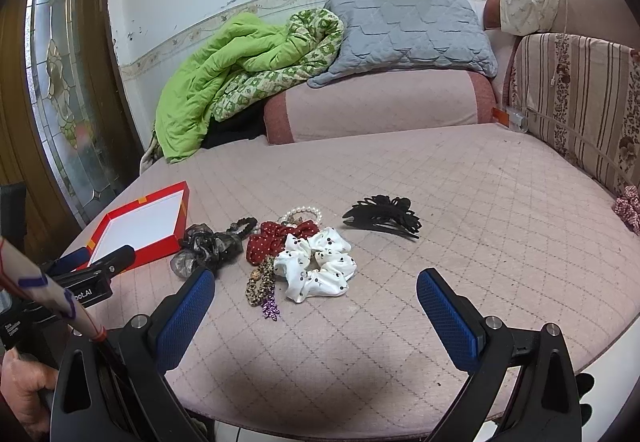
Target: Organize jewelry
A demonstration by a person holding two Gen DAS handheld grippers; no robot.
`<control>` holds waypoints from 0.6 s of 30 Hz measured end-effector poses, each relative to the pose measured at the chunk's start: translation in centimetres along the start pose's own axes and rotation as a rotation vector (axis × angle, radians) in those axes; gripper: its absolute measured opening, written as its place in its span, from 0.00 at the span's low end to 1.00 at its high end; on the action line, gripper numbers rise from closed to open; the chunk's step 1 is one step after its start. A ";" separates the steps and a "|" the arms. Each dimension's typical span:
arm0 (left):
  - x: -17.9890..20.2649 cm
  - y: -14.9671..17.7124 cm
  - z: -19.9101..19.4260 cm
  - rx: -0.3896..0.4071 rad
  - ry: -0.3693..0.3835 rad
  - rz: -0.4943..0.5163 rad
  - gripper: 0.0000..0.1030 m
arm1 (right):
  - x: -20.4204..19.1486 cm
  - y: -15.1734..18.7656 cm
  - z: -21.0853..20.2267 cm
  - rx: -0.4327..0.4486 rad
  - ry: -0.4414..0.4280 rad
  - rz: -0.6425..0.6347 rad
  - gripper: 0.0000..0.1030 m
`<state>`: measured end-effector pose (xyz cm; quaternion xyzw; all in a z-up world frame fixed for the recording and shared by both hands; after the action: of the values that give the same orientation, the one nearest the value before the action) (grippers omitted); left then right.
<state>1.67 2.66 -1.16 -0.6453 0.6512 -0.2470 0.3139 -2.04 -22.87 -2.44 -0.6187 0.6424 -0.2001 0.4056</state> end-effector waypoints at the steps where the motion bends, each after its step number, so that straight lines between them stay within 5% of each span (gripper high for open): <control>1: 0.1 -0.1 0.3 -0.002 -0.004 0.002 1.00 | 0.0 0.0 0.1 -0.002 0.000 0.001 0.99; 7: 0.8 -1.4 3.5 -0.064 0.106 0.004 1.00 | -0.1 0.1 0.4 -0.012 0.004 -0.007 1.00; 18: 3.4 -2.6 12.1 -0.257 0.099 0.084 1.00 | 0.2 -0.1 0.8 -0.020 0.005 -0.002 1.00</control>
<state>12.32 0.14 -7.83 -0.6394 0.7186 -0.1796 0.2063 -1.36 -22.85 -2.93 -0.6228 0.6449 -0.1956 0.3974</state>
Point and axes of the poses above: each gripper's, at about its wrist camera, not at the fingertips, and z roughly the way its jaws point, x to its right, y to its underside, the point moved 2 cm from there along z, roughly the way its jaws point, and after that the axes turned 5 degrees about -x, right-handed, at the moved point
